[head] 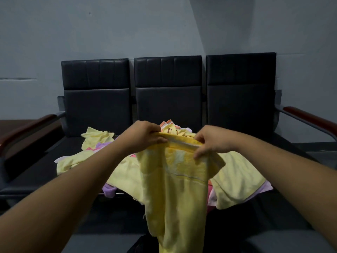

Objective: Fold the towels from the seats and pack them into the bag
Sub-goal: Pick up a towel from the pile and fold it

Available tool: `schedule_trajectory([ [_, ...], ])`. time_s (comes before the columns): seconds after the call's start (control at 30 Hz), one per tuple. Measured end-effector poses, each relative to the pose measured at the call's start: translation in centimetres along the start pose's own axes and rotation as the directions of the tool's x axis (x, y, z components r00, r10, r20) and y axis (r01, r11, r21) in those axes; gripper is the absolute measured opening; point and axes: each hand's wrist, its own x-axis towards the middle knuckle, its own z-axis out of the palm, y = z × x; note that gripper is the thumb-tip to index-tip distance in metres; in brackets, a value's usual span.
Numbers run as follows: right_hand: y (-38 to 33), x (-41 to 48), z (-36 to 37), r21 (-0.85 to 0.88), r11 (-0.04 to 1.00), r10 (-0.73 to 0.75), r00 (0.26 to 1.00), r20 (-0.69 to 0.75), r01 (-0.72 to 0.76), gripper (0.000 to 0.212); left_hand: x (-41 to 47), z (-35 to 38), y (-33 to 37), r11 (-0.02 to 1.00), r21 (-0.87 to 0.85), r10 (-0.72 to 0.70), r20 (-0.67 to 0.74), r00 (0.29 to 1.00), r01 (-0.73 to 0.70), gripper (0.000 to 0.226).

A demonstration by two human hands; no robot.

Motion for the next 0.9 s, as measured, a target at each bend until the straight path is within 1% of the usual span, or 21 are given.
schedule_trajectory([
  [0.03,0.8,0.2,0.3,-0.11,0.994,0.026,1.0,0.013,-0.025,0.016,0.1,-0.2,-0.1,1.0,0.019,-0.01,-0.003,1.0,0.01,0.027],
  [0.07,1.6,0.3,0.4,-0.169,0.984,0.058,0.998,-0.005,-0.058,0.02,0.2,-0.4,-0.2,0.999,0.039,-0.021,-0.014,1.0,0.022,0.024],
  [0.13,3.2,0.0,0.1,-0.139,0.982,0.116,0.99,-0.074,-0.125,0.022,0.4,-0.9,-0.9,0.996,0.07,-0.048,-0.047,0.998,0.051,0.016],
  [0.2,4.6,-0.5,-0.5,-0.033,0.987,0.152,0.975,-0.162,-0.159,0.019,0.6,-1.4,-2.0,0.99,0.118,-0.073,-0.049,0.996,0.078,0.012],
  [0.27,5.6,-0.8,-1.0,0.1,0.982,0.18,0.942,-0.284,-0.158,0.023,0.7,-1.8,-3.1,0.979,0.184,-0.093,-0.009,0.996,0.093,0.012],
  [0.3,5.9,-0.8,-1.2,0.185,0.972,0.201,0.918,-0.343,-0.143,0.023,0.8,-1.9,-3.6,0.971,0.221,-0.1,0.015,0.995,0.094,0.013],
  [0.37,6.0,-0.6,-1.8,0.338,0.935,0.258,0.863,-0.434,-0.11,0.015,1.1,-2.2,-4.6,0.95,0.298,-0.118,0.055,0.991,0.097,0.016],
  [0.43,5.9,-0.5,-2.5,0.444,0.893,0.31,0.811,-0.495,-0.071,0.009,1.2,-2.9,-5.4,0.925,0.362,-0.146,0.053,0.988,0.117,0.017],
  [0.47,5.8,-0.4,-2.9,0.476,0.878,0.327,0.785,-0.526,-0.047,0.009,1.3,-3.3,-5.8,0.921,0.363,-0.165,0.034,0.986,0.142,0.015],
  [0.57,5.7,-0.2,-4.0,0.497,0.868,0.365,0.696,-0.618,-0.013,0.014,1.7,-4.4,-6.4,0.941,0.238,-0.233,-0.053,0.971,0.239,0.011],
  [0.63,5.8,0.1,-4.5,0.524,0.851,0.396,0.647,-0.652,0.008,0.017,2.1,-5.1,-6.3,0.96,0.114,-0.241,-0.125,0.963,0.255,0.012],
  [0.7,5.8,0.6,-5.2,0.622,0.782,0.467,0.618,-0.633,0.046,0.013,2.3,-5.7,-5.7,0.97,-0.095,-0.24,-0.199,0.95,0.225,0.013],
  [0.73,5.8,0.8,-5.5,0.695,0.716,0.514,0.617,-0.596,0.074,0.01,2.3,-6.0,-5.2,0.955,-0.218,-0.25,-0.222,0.942,0.202,0.014],
  [0.77,5.8,1.0,-5.8,0.766,0.632,0.554,0.625,-0.551,0.115,0.012,2.2,-6.3,-4.8,0.924,-0.338,-0.265,-0.226,0.937,0.18,0.016],
  [0.8,5.7,1.1,-6.0,0.825,0.54,0.581,0.636,-0.508,0.166,0.018,2.1,-6.5,-4.4,0.88,-0.448,-0.276,-0.207,0.939,0.16,0.016],
  [0.83,5.7,1.2,-6.1,0.858,0.47,0.599,0.641,-0.481,0.205,0.021,1.9,-6.7,-4.1,0.822,-0.551,-0.279,-0.17,0.945,0.144,0.016],
  [0.87,5.7,1.2,-6.2,0.87,0.443,0.614,0.634,-0.469,0.214,0.023,1.7,-6.8,-3.8,0.76,-0.636,-0.271,-0.127,0.954,0.131,0.016],
  [0.9,5.7,1.3,-6.1,0.871,0.452,0.629,0.622,-0.466,0.195,0.022,1.6,-6.8,-3.5,0.712,-0.692,-0.257,-0.095,0.962,0.122,0.017],
])
